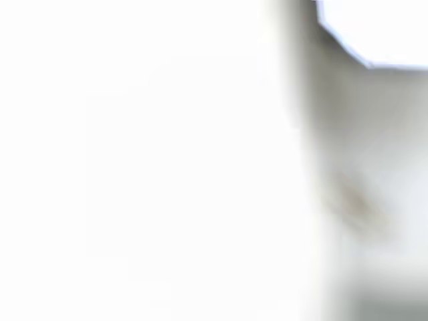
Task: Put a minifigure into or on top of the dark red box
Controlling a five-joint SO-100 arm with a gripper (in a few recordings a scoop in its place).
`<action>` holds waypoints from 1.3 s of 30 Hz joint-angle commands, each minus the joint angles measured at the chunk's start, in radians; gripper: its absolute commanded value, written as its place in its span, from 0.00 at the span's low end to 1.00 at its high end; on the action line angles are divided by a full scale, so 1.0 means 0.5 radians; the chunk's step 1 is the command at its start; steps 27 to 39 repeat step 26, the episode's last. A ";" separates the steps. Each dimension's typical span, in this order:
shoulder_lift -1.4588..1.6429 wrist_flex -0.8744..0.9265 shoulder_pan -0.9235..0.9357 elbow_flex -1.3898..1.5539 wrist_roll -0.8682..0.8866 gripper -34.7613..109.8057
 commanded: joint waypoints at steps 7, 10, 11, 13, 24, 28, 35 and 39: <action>0.506 -0.098 -0.785 0.822 -0.138 0.24; 0.512 -0.107 -0.844 0.966 -0.117 0.25; 0.518 -0.098 -0.853 0.988 -0.150 0.25; 0.518 -0.074 -0.881 0.997 -0.206 0.25; 0.522 -0.202 -0.834 1.292 -0.123 0.26; 0.522 -0.202 -0.825 1.292 -0.126 0.24; 0.522 -0.202 -0.825 1.292 -0.126 0.24; 0.522 -0.202 -0.825 1.292 -0.126 0.24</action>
